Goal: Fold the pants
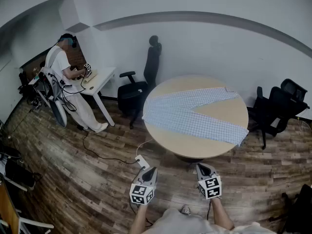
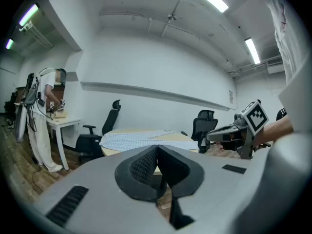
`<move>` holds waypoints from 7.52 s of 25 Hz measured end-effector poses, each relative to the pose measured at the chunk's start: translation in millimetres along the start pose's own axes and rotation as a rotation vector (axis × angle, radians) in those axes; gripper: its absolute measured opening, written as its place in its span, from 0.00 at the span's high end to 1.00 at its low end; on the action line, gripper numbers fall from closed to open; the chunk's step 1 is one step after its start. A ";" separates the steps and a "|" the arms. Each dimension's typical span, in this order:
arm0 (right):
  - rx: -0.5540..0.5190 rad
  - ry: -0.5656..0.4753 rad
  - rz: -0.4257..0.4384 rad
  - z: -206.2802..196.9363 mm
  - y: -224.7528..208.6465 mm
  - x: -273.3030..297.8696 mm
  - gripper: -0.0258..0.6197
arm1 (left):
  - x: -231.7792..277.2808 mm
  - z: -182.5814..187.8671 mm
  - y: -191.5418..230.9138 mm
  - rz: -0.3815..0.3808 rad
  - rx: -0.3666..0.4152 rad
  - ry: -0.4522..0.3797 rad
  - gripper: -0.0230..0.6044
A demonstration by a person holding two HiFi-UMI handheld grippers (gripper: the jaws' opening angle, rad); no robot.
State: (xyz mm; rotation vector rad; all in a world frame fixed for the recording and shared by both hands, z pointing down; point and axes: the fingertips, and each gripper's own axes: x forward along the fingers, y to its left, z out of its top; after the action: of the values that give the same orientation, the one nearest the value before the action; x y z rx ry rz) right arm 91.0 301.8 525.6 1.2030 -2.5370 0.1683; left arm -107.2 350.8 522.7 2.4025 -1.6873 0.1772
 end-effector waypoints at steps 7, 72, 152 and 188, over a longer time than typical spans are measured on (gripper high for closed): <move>0.002 -0.010 0.018 -1.3 -14.7 6.9 0.92 | 15.2 1.4 -9.7 0.007 0.005 0.012 0.91; -0.120 0.124 0.004 145.8 -141.3 439.0 0.92 | 372.8 84.2 346.3 -0.081 -0.011 0.073 0.91; -0.796 0.931 0.884 36.7 -337.6 792.7 0.78 | 633.6 -46.9 498.8 -0.742 0.583 1.157 0.73; -1.016 0.643 0.538 73.2 -273.0 550.0 0.91 | 496.1 20.7 402.5 -0.533 1.036 0.789 0.88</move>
State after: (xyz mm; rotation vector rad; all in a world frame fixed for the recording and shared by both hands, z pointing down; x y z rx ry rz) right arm -41.1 -292.2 635.4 0.0379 -1.8424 -0.4829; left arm -316.6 -240.5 645.5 2.6186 -0.5703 1.9597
